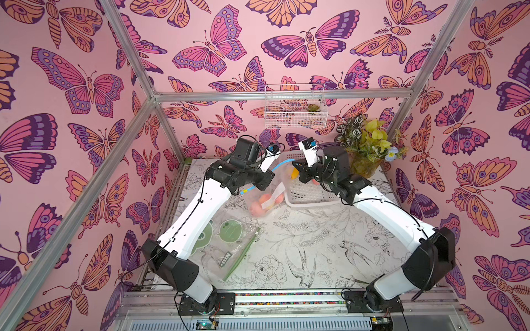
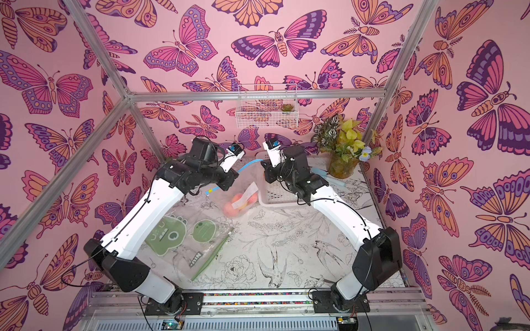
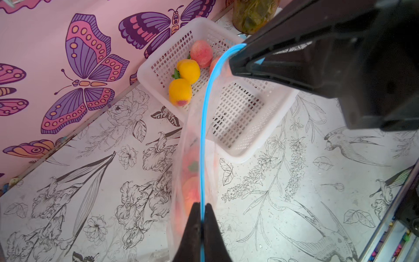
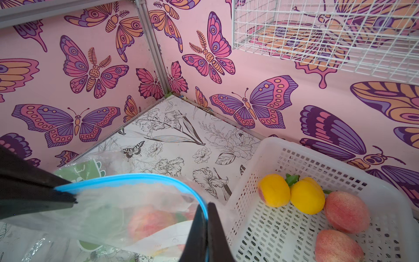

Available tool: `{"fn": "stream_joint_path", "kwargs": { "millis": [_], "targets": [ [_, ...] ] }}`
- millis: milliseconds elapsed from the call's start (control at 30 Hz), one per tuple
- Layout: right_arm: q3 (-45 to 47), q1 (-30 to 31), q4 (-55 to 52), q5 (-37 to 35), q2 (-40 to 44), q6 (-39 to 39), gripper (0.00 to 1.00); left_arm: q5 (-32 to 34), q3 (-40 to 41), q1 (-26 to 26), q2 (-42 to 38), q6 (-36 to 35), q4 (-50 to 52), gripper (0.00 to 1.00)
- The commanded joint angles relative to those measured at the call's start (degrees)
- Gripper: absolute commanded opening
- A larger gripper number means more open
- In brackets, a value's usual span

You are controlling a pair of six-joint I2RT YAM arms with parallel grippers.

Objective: Place the peach in a zip-top bag and seal the zipper
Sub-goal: Place the zipper food storage bag at the corner of the board.

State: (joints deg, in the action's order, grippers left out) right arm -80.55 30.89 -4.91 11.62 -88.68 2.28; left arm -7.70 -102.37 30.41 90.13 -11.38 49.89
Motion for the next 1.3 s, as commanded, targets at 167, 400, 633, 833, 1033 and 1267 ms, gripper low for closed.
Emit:
{"fn": "stream_joint_path", "kwargs": {
  "millis": [167, 400, 633, 833, 1033, 1267],
  "targets": [
    [1.82, 0.48, 1.29, -2.23, 3.85, -1.47, 0.6, 7.07, -1.78, -1.95, -0.37, 2.33, -0.67, 0.0],
    [6.46, 0.48, 3.19, -4.93, 8.85, -2.26, 0.66, 15.08, 1.95, -6.54, -3.04, 5.51, -6.13, 0.0],
    [10.12, 0.44, 3.42, -7.04, 12.31, -2.5, 0.67, 18.08, 5.7, -13.45, -4.91, 7.08, -11.87, 0.0],
    [11.79, 0.45, 3.34, -8.8, 13.69, -1.78, 0.66, 20.8, 7.68, -19.66, -3.8, 5.26, -18.27, 0.0],
    [13.39, 0.47, 3.15, -8.63, 14.84, -1.19, 0.66, 25.9, 6.78, -25.34, 0.25, 0.14, -23.73, 0.0],
    [14.72, 0.48, 2.72, -7.57, 14.66, -0.04, 0.65, 31.96, 7.34, -28.12, 5.7, -5.85, -31.05, 0.0]
  ]
}}
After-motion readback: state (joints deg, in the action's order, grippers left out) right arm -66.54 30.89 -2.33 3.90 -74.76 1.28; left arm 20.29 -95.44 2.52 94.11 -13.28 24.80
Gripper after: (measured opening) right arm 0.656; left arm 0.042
